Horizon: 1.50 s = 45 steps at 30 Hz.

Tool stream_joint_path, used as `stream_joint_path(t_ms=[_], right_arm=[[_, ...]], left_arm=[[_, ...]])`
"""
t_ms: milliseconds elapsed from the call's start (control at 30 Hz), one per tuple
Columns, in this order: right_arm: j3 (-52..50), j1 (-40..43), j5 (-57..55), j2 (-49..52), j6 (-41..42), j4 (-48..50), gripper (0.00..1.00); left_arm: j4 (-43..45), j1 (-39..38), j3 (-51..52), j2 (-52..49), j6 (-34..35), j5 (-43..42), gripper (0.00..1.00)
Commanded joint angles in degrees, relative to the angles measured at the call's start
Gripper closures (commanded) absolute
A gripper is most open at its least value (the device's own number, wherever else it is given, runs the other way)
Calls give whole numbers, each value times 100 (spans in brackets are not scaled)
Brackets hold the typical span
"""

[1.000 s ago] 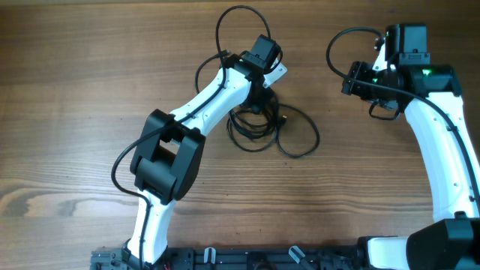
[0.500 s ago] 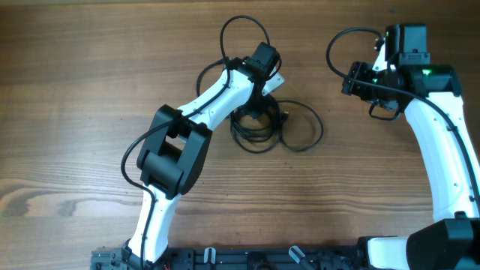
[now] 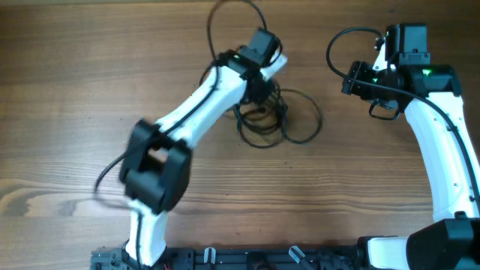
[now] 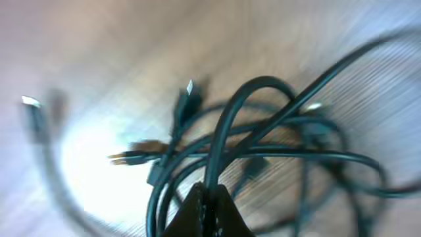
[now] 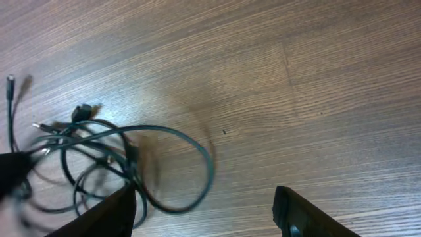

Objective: Untangle cables

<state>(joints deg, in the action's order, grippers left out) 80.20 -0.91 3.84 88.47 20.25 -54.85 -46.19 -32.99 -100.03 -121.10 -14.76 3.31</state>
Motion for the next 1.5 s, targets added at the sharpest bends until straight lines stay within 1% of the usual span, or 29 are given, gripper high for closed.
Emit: stream_joint_path(t_ms=[0,33,133,200,300,400,500,600,667,733,800,867,967,1033,1133,1233,1333,1367,1467], right_arm=[[83,13,13,59,-74,24,32],[83,13,81,59,-79,39,32],[83,13,435,59,-153,144,32],[83,13,1226,59,-518,350,32],[83,13,2503,59,-675,719,32],[83,13,3158,59,-675,964,32],[83,13,3722,57,-675,1189,32],[83,13,3766,59,-675,1311,31],[83,13,3768,59,-673,1379,29],[83,13,3768,59,-667,1447,29],[83,-4,3770,59,-656,1504,29],[83,-79,3812,59,-647,1569,29],[83,-208,3829,59,-605,1698,29],[83,-247,3862,59,-415,1906,30],[85,-240,4341,59,-354,2437,30],[85,-243,4638,59,-354,2953,30],[85,-243,4570,59,-363,3292,30],[85,-247,4413,59,-367,3432,30],[85,-249,4282,59,-365,3530,30]], left_arm=[[50,7,-264,1281,710,-55,96],[52,9,-264,1558,964,-55,96],[74,17,-264,1926,1327,-59,96],[164,17,-264,2151,1609,-160,96],[446,81,-264,2455,2225,-562,96],[748,249,-264,2638,2809,-1069,96],[1279,535,-264,2813,3388,-2179,96],[2063,898,-264,2920,4262,-3392,96],[2472,1047,-264,2920,4697,-3952,96],[3069,1237,-264,2920,5401,-4572,96],[3550,1344,-264,2920,5980,-4916,96],[3781,1368,-264,2920,6424,-4959,96],[3829,1368,-264,2920,6524,-4951,96],[3825,1368,-264,2918,6520,-4931,96],[3825,1368,-264,2918,6544,-4931,96],[3825,1368,-264,2918,6802,-4933,96],[3823,1366,-264,2918,6924,-4966,96],[3823,1366,-264,2918,7121,-5049,96],[3827,1366,-264,2918,7313,-5180,96]])
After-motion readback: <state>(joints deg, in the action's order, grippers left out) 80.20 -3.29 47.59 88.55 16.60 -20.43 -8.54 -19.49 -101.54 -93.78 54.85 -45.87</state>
